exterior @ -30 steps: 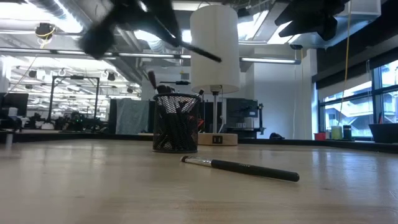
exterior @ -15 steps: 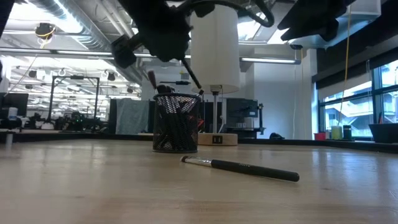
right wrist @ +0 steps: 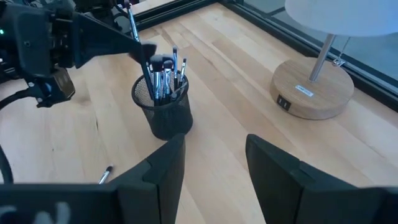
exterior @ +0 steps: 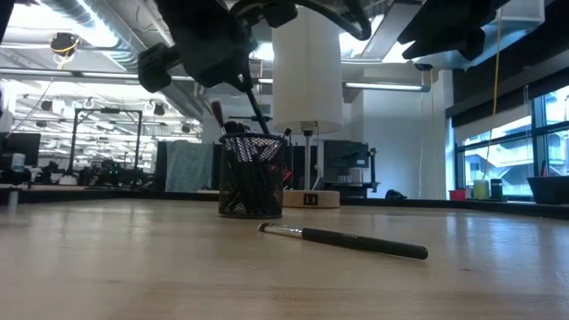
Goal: Put items in baskets/containers
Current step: Put the eyeshadow brush into the holder
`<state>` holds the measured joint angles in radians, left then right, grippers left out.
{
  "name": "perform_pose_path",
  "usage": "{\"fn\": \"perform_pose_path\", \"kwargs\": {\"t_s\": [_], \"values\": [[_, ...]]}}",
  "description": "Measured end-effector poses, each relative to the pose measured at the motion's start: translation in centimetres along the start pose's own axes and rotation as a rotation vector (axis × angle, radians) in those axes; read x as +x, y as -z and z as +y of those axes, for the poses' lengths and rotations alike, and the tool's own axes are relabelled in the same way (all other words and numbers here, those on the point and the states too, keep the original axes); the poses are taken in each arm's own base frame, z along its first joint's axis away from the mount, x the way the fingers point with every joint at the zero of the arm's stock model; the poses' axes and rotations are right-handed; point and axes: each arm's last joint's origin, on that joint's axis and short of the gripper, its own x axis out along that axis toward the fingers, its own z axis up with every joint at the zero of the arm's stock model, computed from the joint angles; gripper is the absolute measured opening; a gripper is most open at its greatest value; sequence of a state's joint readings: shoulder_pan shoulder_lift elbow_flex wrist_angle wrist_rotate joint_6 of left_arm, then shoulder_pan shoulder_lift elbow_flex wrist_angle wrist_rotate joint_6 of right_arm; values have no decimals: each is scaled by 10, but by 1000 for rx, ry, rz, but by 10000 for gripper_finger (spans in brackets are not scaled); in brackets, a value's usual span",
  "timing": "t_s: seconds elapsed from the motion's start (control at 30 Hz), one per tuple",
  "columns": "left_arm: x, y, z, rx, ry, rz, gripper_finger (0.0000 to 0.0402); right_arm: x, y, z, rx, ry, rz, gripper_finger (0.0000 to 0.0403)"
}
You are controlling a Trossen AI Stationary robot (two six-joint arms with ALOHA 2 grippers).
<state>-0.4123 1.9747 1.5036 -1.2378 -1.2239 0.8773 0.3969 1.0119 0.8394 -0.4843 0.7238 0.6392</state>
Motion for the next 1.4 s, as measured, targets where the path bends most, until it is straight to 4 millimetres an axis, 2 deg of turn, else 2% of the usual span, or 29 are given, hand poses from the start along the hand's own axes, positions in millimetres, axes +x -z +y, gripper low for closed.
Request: {"fn": "perform_pose_path", "kwargs": {"t_s": [0.43, 0.67, 1.17, 1.27, 1.4], "values": [[10, 2, -4, -17, 57, -11, 31, 0, 0, 0, 4, 1, 0, 170], [10, 1, -4, -89, 69, -22, 35, 0, 1, 0, 0, 4, 4, 170], [10, 2, -3, -95, 58, -12, 124, 0, 1, 0, 3, 3, 4, 170], [8, 0, -2, -191, 21, 8, 130, 0, 1, 0, 3, 3, 4, 170], [1, 1, 7, -453, 37, -50, 131, 0, 0, 0, 11, 4, 4, 170]]}}
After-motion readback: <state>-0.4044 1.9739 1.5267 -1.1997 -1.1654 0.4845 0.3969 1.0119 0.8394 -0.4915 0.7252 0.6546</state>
